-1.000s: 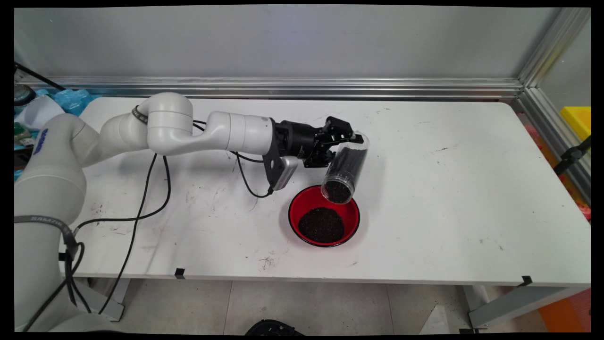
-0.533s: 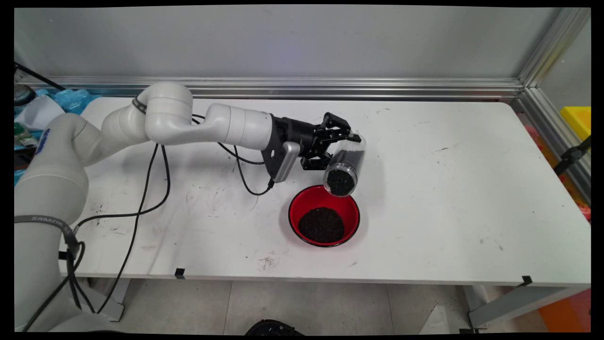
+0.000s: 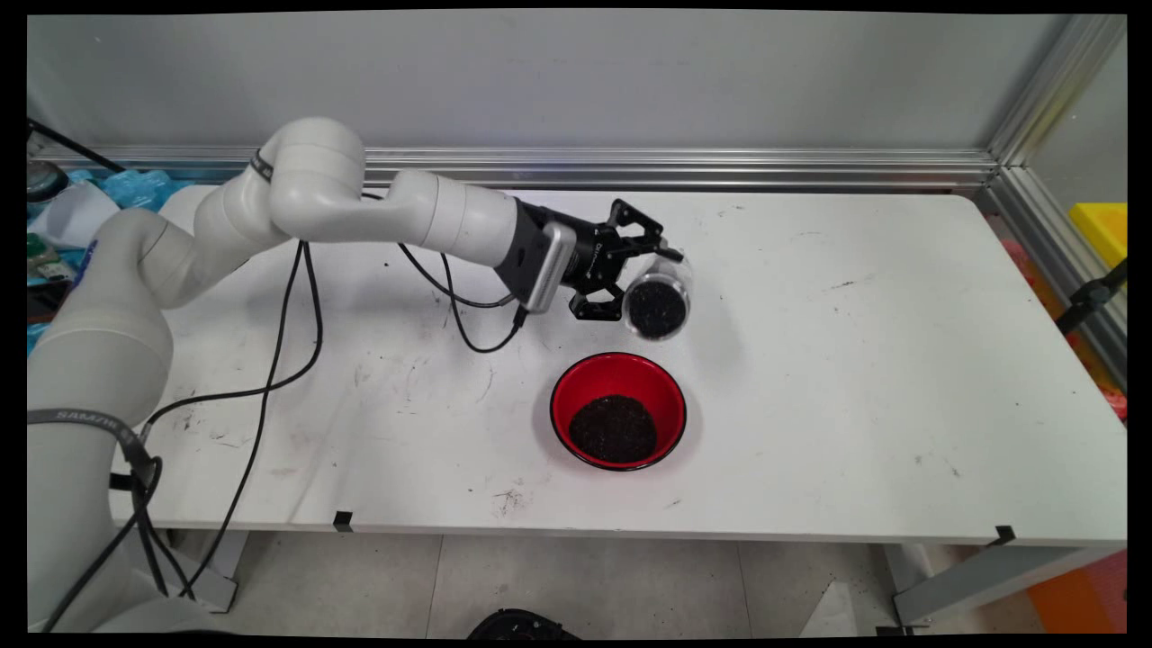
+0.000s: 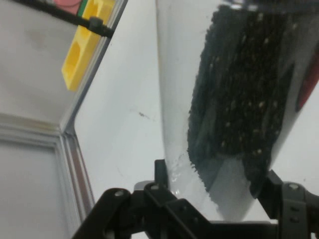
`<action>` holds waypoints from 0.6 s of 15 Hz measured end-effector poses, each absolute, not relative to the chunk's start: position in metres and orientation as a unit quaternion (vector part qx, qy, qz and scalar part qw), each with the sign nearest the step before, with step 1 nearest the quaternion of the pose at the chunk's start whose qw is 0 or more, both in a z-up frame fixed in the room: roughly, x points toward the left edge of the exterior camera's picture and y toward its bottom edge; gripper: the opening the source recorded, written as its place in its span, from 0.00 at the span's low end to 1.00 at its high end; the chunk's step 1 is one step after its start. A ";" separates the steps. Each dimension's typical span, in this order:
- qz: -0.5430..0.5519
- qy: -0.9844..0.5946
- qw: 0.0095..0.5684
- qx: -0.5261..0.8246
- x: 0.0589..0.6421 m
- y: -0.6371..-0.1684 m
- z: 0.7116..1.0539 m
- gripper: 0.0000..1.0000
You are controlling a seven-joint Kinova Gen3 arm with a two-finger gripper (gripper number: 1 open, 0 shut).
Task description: Pour the black seasoning powder in the red bowl
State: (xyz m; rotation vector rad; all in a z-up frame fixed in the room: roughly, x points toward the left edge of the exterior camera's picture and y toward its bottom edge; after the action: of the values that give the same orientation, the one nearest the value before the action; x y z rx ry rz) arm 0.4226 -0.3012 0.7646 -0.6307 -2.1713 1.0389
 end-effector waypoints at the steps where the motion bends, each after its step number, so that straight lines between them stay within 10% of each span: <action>1: 0.385 -0.834 0.328 -0.221 0.424 -0.303 0.768 0.00; 9: 0.318 -0.869 0.366 -0.104 0.434 -0.314 0.792 0.00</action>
State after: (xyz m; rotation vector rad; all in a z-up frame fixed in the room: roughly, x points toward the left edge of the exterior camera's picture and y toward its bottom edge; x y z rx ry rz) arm 0.4340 -0.3143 0.7915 -0.2669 -2.2332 0.8172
